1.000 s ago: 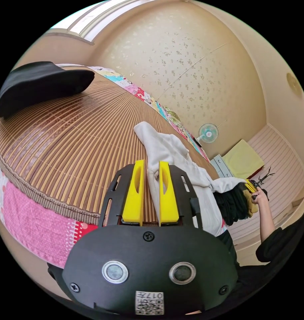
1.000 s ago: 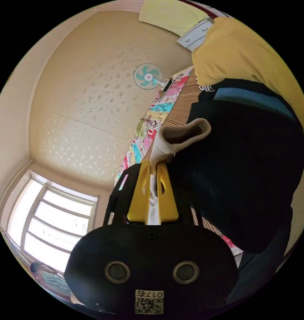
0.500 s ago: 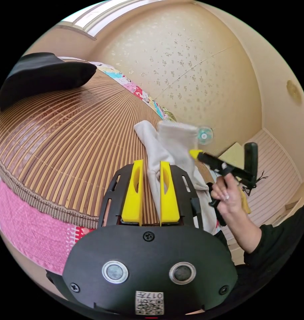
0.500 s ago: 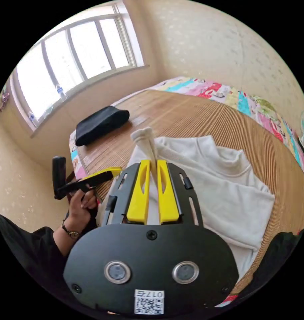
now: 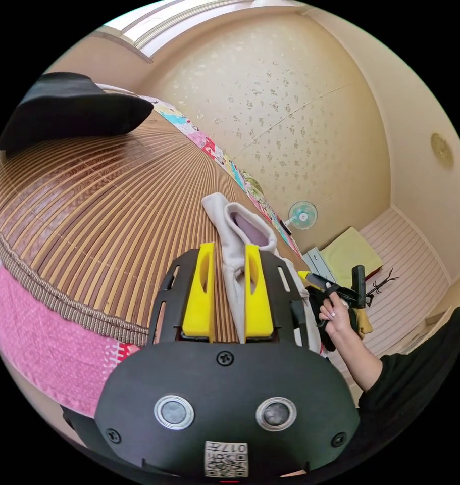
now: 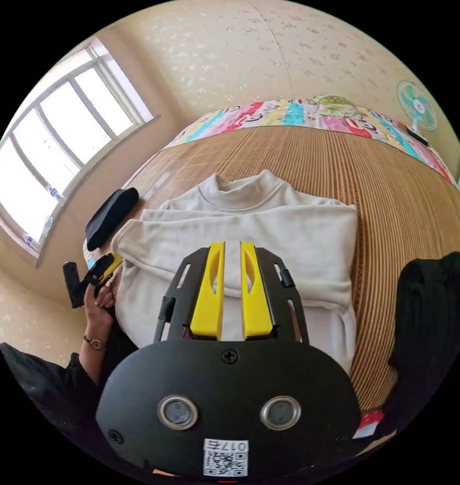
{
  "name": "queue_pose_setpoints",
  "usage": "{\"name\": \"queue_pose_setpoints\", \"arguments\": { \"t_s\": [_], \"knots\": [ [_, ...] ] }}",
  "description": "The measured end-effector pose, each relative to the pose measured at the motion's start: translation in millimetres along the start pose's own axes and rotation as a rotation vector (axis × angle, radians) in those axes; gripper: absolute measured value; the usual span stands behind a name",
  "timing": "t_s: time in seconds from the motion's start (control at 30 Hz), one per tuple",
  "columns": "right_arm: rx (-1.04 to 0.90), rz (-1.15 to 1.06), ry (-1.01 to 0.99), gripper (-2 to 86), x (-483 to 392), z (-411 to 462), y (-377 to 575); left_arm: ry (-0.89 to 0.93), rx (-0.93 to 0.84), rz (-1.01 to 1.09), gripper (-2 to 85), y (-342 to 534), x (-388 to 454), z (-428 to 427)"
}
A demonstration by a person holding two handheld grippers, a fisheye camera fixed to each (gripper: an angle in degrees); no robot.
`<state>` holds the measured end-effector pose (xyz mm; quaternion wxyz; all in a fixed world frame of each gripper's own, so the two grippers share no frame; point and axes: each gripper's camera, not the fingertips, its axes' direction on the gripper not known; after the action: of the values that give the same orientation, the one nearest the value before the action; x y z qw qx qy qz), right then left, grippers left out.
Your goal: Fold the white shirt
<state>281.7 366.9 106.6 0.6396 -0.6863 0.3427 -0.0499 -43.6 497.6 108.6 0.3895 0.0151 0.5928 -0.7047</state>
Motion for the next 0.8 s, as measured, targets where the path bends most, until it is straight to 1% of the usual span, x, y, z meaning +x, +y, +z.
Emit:
{"name": "queue_pose_setpoints", "arguments": {
  "t_s": [0.03,0.07,0.1,0.13,0.17,0.2,0.23,0.27,0.3,0.33,0.37,0.4,0.43,0.53,0.6,0.73,0.8],
  "knots": [
    [-0.022,0.099,0.153,3.1,15.4,6.7,7.5,-0.007,0.072,0.033,9.5,5.4,8.9,-12.8],
    [-0.026,0.169,0.224,2.3,28.0,10.5,16.1,-0.035,0.155,0.109,9.6,12.1,26.6,-26.7],
    [-0.023,0.168,0.206,2.0,31.4,11.4,20.5,-0.064,0.192,0.157,9.1,16.1,38.2,-32.3],
    [-0.008,0.163,0.168,1.5,35.7,12.0,29.3,-0.16,0.246,0.248,8.1,25.3,63.5,-36.6],
    [0.004,0.161,0.161,1.2,37.1,13.1,37.1,-0.258,0.258,0.329,5.0,33.9,86.3,-30.1],
    [0.006,0.159,0.161,1.1,37.1,14.1,40.0,-0.284,0.249,0.369,3.4,37.4,95.8,-23.7],
    [0.008,0.16,0.155,0.9,37.2,16.1,44.4,-0.272,0.201,0.44,1.7,40.9,109.3,-7.8],
    [0.011,0.169,0.141,0.8,38.3,16.0,47.3,-0.214,0.118,0.485,0.4,40.3,116.4,10.3],
    [0.011,0.172,0.131,0.7,39.0,14.6,48.2,-0.19,0.074,0.499,0.1,39.3,118.1,19.4],
    [0.018,0.175,0.116,0.6,40.9,7.6,50.1,-0.199,-0.023,0.486,-0.4,35.5,117.7,39.4],
    [0.05,0.193,0.11,0.6,43.8,-4.7,54.2,-0.282,-0.109,0.422,-0.7,31.1,111.1,58.3],
    [0.069,0.209,0.115,0.6,45.7,-11.6,57.2,-0.316,-0.149,0.392,-0.7,29.7,106.3,66.9],
    [0.098,0.233,0.125,0.6,49.7,-23.8,63.5,-0.314,-0.2,0.36,-0.9,28.3,98.1,77.3],
    [0.1,0.232,0.105,0.5,60.9,-42.0,79.0,-0.265,-0.185,0.316,-0.9,29.8,87.6,76.1],
    [0.101,0.203,0.122,0.5,65.0,-50.1,90.2,-0.272,-0.185,0.312,-0.9,32.6,89.5,78.1],
    [0.065,0.099,0.222,0.6,67.5,-57.3,118.4,-0.287,-0.117,0.276,-0.5,48.0,100.5,69.7],
    [0.043,0.097,0.287,0.6,71.0,-55.3,131.5,-0.29,-0.089,0.245,0.3,55.5,102.7,61.6]
  ]
}}
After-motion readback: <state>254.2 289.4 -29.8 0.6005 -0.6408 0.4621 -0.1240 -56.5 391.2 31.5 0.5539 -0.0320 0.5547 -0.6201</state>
